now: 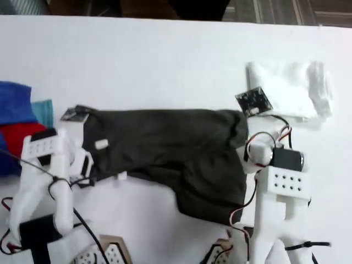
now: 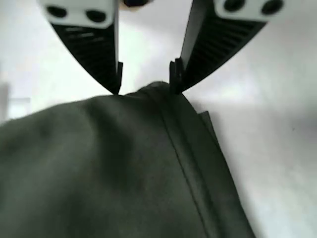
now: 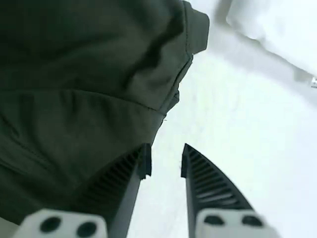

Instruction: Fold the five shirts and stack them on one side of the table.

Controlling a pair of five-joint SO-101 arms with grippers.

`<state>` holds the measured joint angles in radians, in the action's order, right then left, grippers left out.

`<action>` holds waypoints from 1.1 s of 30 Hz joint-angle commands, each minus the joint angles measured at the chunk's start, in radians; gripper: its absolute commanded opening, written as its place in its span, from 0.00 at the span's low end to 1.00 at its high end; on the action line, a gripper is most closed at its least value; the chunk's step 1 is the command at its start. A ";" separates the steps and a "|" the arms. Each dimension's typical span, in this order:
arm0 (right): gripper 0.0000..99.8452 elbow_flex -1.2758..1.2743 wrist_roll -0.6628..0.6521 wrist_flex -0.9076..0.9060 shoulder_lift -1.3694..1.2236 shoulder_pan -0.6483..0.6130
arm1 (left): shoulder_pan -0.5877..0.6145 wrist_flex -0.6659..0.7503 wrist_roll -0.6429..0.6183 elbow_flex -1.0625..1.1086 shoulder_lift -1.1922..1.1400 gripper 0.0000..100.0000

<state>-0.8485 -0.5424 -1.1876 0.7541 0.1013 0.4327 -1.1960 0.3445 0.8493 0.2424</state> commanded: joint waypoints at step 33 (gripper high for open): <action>0.10 -0.072 -0.002 -0.051 0.042 0.013 | -0.005 -0.172 0.021 -0.476 -0.247 0.03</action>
<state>-0.9283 -0.5424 -1.2413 0.7572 0.1043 0.4250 -1.4185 0.3168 0.4058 -0.0092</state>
